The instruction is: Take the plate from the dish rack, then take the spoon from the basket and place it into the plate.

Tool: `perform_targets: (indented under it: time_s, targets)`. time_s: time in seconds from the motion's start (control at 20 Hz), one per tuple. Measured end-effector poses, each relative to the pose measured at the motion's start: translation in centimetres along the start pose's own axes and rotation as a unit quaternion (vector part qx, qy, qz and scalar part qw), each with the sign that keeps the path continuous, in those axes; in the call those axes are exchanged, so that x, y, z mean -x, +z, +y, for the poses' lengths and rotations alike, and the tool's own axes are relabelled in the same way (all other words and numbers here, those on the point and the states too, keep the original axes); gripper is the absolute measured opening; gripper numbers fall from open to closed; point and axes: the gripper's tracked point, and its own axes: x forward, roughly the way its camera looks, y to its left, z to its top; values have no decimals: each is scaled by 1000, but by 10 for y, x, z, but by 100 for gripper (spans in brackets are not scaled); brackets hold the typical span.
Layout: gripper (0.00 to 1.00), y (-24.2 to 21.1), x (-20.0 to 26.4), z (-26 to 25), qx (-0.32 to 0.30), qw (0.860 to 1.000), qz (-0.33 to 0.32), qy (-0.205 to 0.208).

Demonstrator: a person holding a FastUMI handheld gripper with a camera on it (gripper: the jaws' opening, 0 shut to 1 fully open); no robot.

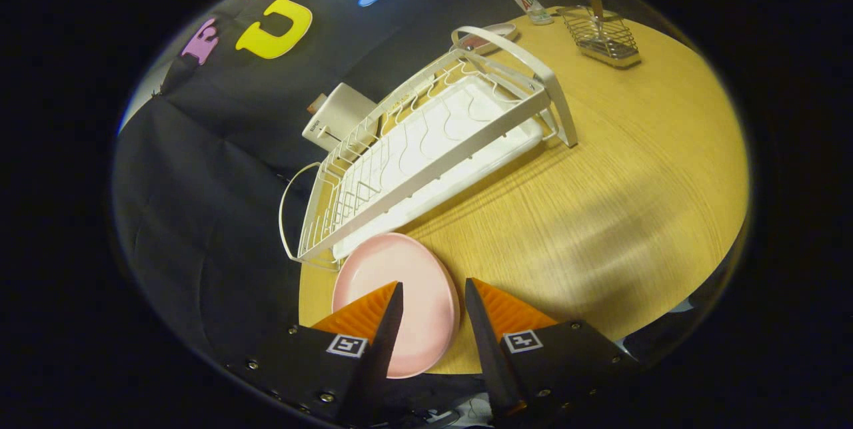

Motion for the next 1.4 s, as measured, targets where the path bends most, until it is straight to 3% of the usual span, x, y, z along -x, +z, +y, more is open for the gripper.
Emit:
perform_targets:
  time_s: [0.35,0.6,0.75,1.1,1.4]
  targets:
    - [60,97,64,-46,99,986,-119,-60]
    - [60,180,94,-102,171,956,-192,-141]
    - [60,213,96,-133,187,944,-211,-169]
    - [60,267,79,-186,241,922,-231,-196]
    - [60,294,55,-183,306,907,-229,-178]
